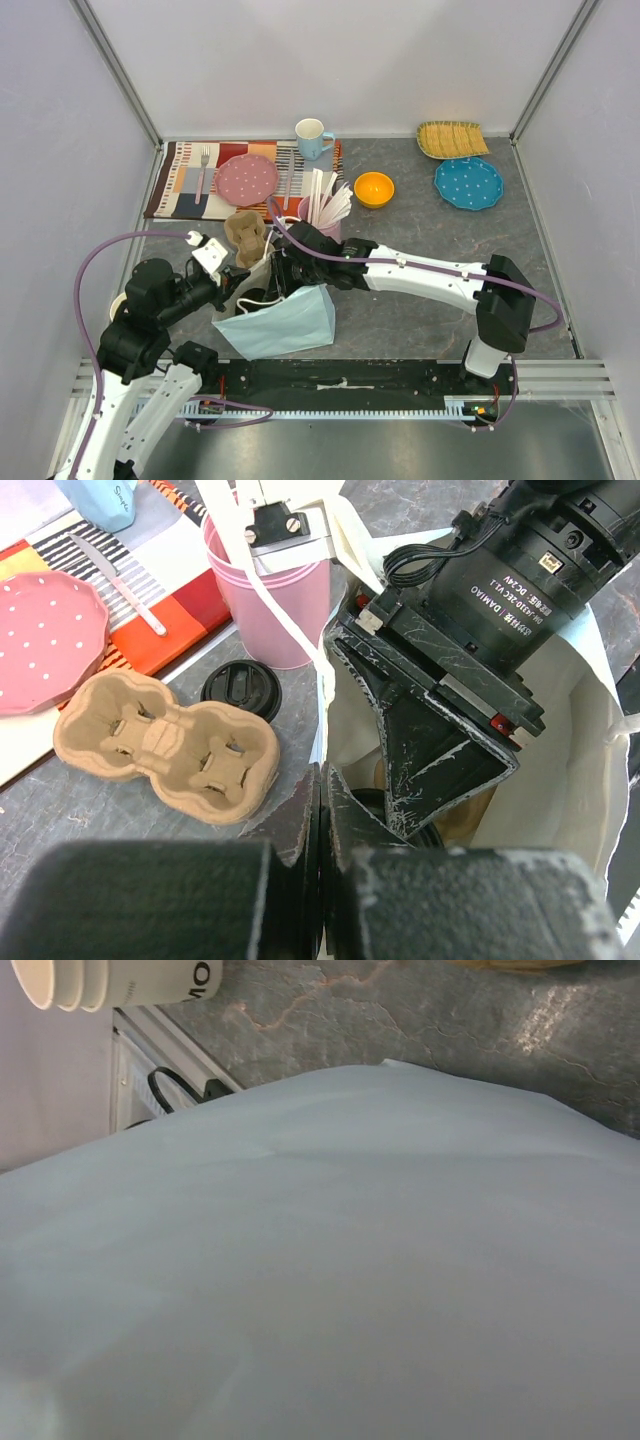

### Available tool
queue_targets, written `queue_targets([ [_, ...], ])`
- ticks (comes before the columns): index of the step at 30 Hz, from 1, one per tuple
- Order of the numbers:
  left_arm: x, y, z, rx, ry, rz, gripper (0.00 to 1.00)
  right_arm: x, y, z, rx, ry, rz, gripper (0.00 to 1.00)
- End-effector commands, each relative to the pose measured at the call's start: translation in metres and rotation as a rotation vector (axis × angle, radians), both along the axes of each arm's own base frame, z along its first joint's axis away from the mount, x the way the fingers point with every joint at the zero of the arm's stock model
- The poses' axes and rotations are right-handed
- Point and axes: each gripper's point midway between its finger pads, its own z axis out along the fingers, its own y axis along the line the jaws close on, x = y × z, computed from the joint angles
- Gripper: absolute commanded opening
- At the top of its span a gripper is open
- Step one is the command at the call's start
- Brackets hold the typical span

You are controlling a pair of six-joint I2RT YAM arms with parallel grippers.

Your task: Pack the takeout coffee

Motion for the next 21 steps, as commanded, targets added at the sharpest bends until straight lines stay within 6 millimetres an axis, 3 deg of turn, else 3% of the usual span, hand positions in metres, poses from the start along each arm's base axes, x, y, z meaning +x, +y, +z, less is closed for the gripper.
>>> queue_targets([
  [1, 0.005, 0.002, 0.021, -0.004, -0.089, 0.007, 0.02, -0.011, -0.042, -0.054, -0.276, 0.087, -0.031, 0.21],
  [6, 0.004, 0.001, 0.022, -0.006, -0.090, 0.001, 0.02, -0.006, -0.037, -0.035, -0.244, 0.050, -0.043, 0.41],
  [11, 0.004, 0.001, 0.022, -0.007, -0.091, 0.001, 0.02, -0.003, -0.030, -0.013, -0.198, 0.017, -0.049, 0.47],
  [17, 0.003, 0.000, 0.021, -0.005, -0.091, -0.009, 0.02, -0.002, -0.021, 0.012, -0.167, -0.022, -0.044, 0.64],
  [20, 0.002, 0.000, 0.020, -0.005, -0.088, -0.012, 0.02, -0.002, -0.018, 0.023, -0.150, -0.038, -0.039, 0.79],
  [21, 0.002, -0.001, 0.020, -0.006, -0.087, -0.015, 0.02, -0.002, -0.016, 0.030, -0.135, -0.046, -0.038, 0.95],
])
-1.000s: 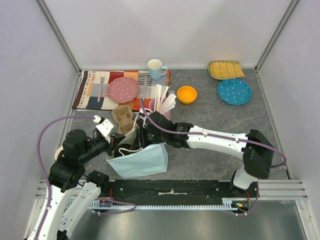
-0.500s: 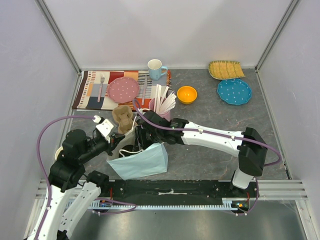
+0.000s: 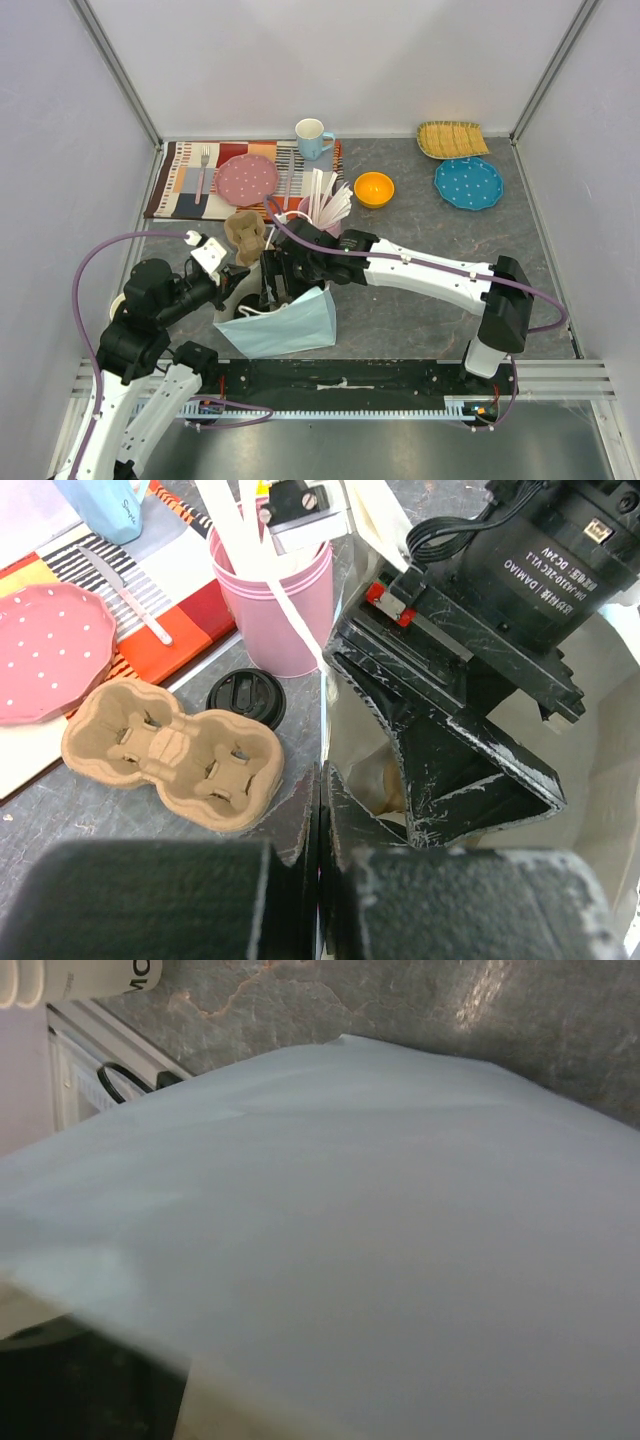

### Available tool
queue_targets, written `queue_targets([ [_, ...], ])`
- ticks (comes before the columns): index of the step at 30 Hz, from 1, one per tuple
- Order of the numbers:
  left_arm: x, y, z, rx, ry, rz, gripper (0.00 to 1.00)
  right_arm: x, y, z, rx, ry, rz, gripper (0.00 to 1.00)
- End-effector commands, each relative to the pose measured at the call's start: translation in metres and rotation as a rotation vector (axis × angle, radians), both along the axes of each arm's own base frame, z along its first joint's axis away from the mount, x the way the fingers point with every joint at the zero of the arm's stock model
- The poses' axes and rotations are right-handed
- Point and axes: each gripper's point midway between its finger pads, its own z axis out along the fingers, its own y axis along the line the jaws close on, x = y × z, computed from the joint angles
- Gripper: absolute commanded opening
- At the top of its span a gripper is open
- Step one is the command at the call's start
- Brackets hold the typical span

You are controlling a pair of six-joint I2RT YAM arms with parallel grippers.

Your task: Pack the takeout coffee

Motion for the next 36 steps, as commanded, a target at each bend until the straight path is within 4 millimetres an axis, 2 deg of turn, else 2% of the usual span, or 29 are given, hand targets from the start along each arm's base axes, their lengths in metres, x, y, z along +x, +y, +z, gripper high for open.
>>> queue_targets([
  [1, 0.000, -0.001, 0.016, 0.000, -0.066, -0.016, 0.02, 0.000, 0.004, 0.023, 0.016, -0.038, 0.003, 0.98],
  [9, -0.001, 0.001, 0.014, 0.015, -0.065, -0.019, 0.02, -0.004, 0.016, 0.059, 0.087, -0.116, 0.042, 0.98],
  [14, -0.001, 0.001, 0.012, 0.016, -0.059, -0.019, 0.02, -0.003, 0.015, 0.083, 0.128, -0.203, 0.059, 0.98],
  [23, 0.000, 0.000, 0.011, 0.019, -0.054, -0.021, 0.02, -0.007, 0.009, 0.128, 0.209, -0.412, 0.107, 0.98],
  [26, 0.001, 0.001, 0.010, 0.021, -0.053, -0.016, 0.02, -0.007, 0.006, 0.137, 0.230, -0.453, 0.122, 0.98],
  [33, 0.004, -0.001, 0.014, 0.007, -0.062, -0.013, 0.02, -0.009, -0.004, 0.176, 0.339, -0.551, 0.137, 0.98],
  [36, 0.004, -0.002, 0.014, 0.006, -0.059, -0.014, 0.02, -0.007, -0.008, 0.185, 0.355, -0.576, 0.127, 0.98],
])
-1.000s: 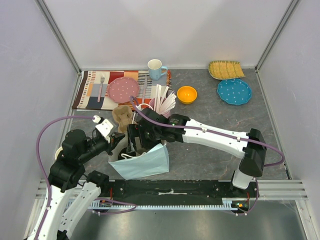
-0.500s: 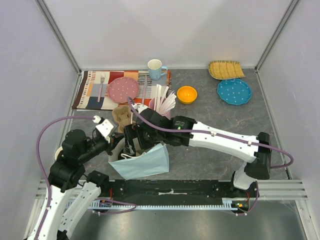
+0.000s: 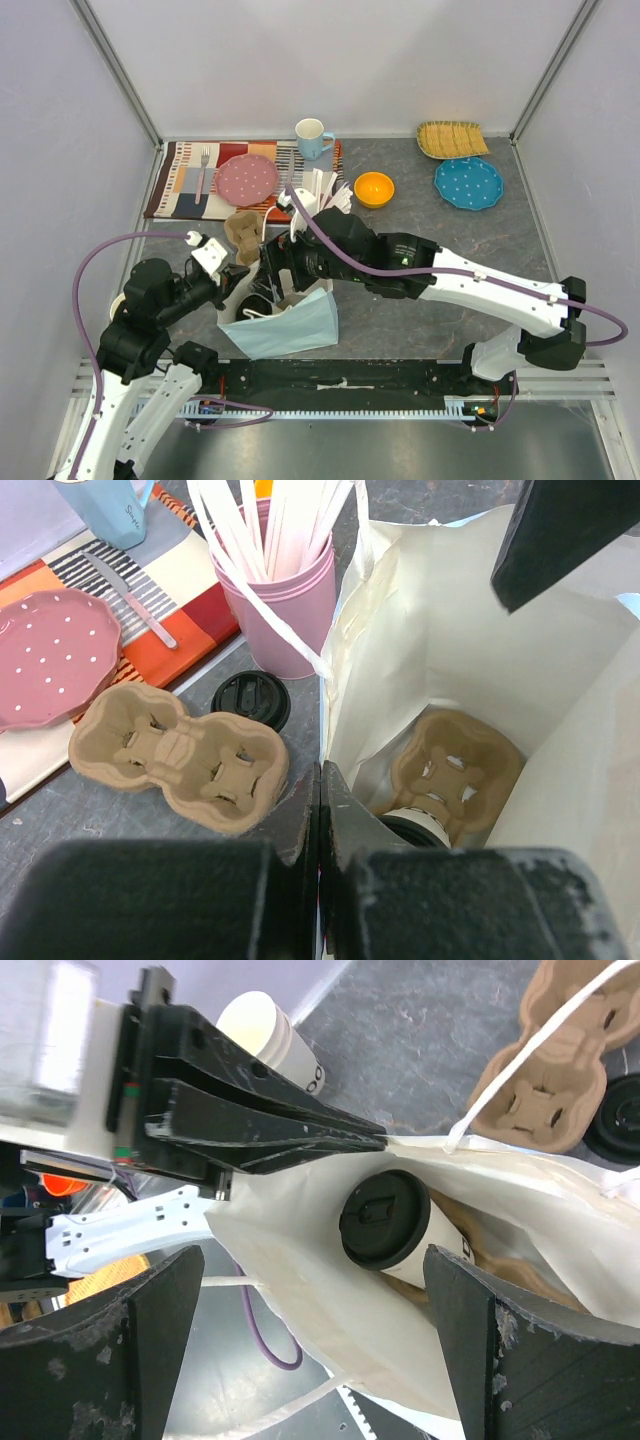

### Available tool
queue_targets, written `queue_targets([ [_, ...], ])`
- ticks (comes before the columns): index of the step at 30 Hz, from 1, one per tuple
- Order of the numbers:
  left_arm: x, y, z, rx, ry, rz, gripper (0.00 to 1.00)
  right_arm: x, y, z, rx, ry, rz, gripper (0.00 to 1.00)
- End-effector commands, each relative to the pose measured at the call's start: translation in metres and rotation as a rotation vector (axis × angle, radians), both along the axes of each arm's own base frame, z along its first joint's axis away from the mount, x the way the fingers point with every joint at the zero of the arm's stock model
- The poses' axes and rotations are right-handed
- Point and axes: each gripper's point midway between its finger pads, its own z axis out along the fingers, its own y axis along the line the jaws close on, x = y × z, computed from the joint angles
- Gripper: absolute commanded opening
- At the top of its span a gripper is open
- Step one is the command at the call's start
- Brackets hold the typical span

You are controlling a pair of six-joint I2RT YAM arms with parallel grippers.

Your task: Pack the takeout coffee

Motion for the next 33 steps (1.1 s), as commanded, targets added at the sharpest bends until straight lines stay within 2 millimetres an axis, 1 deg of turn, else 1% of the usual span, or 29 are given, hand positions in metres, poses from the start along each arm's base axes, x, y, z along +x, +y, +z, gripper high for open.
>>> queue_targets([
  [1, 0.003, -0.002, 0.013, -0.007, -0.044, -0.008, 0.02, 0.006, -0.007, 0.035, 0.092, -0.097, -0.010, 0.98],
  [6, 0.004, -0.002, 0.013, -0.004, -0.042, -0.011, 0.02, 0.014, -0.018, 0.048, 0.118, -0.132, -0.066, 0.98],
  [8, 0.004, -0.002, 0.014, -0.006, -0.045, -0.010, 0.02, 0.016, -0.022, 0.049, 0.120, -0.143, -0.087, 0.98],
  [9, 0.004, -0.002, 0.013, -0.006, -0.040, -0.010, 0.02, 0.020, -0.029, 0.053, 0.127, -0.155, -0.117, 0.98],
  [11, 0.004, -0.002, 0.014, -0.006, -0.043, -0.010, 0.02, 0.024, -0.034, 0.054, 0.128, -0.162, -0.144, 0.98],
  [12, 0.004, -0.002, 0.014, -0.007, -0.042, -0.010, 0.02, 0.024, -0.039, 0.058, 0.137, -0.168, -0.158, 0.98],
  [16, 0.005, -0.003, 0.014, -0.008, -0.041, -0.011, 0.02, 0.034, -0.053, 0.058, 0.139, -0.176, -0.232, 0.98],
  [21, 0.006, -0.003, 0.017, -0.011, -0.050, -0.006, 0.02, 0.041, -0.065, 0.055, 0.142, -0.167, -0.289, 0.98],
  [23, 0.006, -0.003, 0.018, -0.013, -0.052, -0.007, 0.02, 0.043, -0.067, 0.052, 0.138, -0.163, -0.300, 0.98],
  [30, 0.007, -0.003, 0.020, -0.016, -0.053, -0.007, 0.02, 0.046, -0.070, 0.052, 0.141, -0.155, -0.312, 0.98],
  [33, 0.007, -0.003, 0.024, -0.021, -0.060, -0.003, 0.02, 0.044, -0.067, 0.052, 0.142, -0.147, -0.296, 0.98],
])
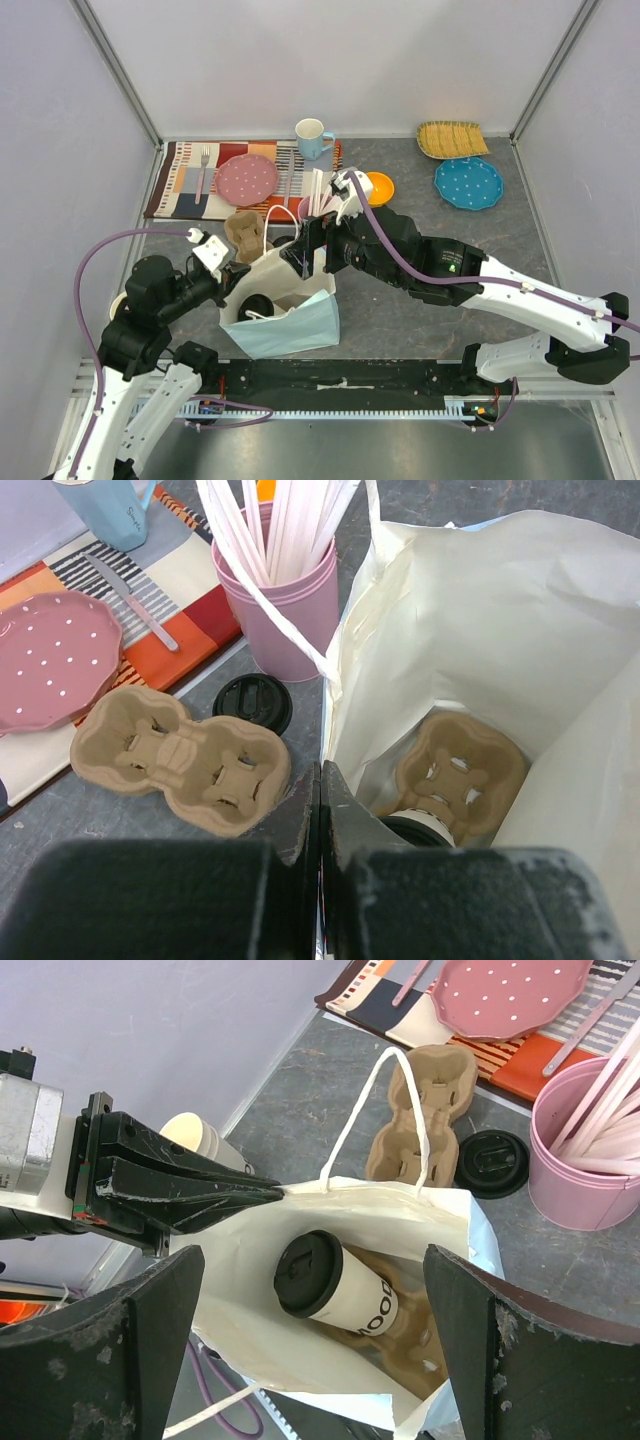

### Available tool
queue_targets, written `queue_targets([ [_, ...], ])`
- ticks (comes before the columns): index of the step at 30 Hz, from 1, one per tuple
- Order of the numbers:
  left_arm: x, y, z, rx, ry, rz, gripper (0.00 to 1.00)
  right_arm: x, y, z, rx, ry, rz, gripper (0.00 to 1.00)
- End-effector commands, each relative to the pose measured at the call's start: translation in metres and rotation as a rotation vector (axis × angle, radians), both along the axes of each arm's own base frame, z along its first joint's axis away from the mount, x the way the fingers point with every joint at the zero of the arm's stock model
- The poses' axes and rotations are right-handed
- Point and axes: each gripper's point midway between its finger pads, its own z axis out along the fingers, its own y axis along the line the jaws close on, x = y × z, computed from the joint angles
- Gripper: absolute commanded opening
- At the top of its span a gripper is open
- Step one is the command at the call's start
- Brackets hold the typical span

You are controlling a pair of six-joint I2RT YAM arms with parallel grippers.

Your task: Pack the takeout coffee

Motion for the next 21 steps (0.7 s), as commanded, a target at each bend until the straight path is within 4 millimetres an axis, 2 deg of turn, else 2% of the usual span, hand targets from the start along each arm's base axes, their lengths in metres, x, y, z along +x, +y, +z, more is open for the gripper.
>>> queue_targets([
  [1, 0.002, -0.001, 0.025, -0.025, -0.069, 0.000, 0.02, 0.001, -0.001, 0.015, 0.053, -0.007, -0.004, 0.98],
  [6, 0.002, -0.001, 0.043, -0.057, -0.127, 0.004, 0.02, -0.007, 0.013, 0.017, 0.062, 0.011, 0.064, 0.98],
  [9, 0.001, -0.001, 0.052, -0.073, -0.153, 0.005, 0.02, -0.022, 0.031, 0.021, 0.072, 0.017, 0.171, 0.98],
  [10, 0.000, -0.001, 0.053, -0.076, -0.158, 0.004, 0.02, -0.030, 0.038, 0.028, 0.088, 0.009, 0.215, 0.98],
  [13, 0.000, 0.001, 0.064, -0.099, -0.193, 0.019, 0.02, -0.049, 0.055, 0.026, 0.042, -0.010, 0.282, 0.93],
  [15, -0.005, 0.005, 0.083, -0.130, -0.275, 0.029, 0.02, -0.054, 0.064, 0.014, -0.010, 0.001, 0.279, 0.90],
  [17, -0.013, 0.009, 0.095, -0.150, -0.340, 0.031, 0.02, -0.053, 0.064, 0.003, -0.066, 0.022, 0.237, 0.82],
  [18, -0.013, 0.010, 0.095, -0.150, -0.358, 0.031, 0.02, -0.059, 0.065, -0.001, -0.081, 0.021, 0.232, 0.80],
  [21, -0.018, 0.016, 0.090, -0.160, -0.379, 0.056, 0.02, -0.070, 0.065, -0.038, -0.209, 0.032, 0.187, 0.70],
])
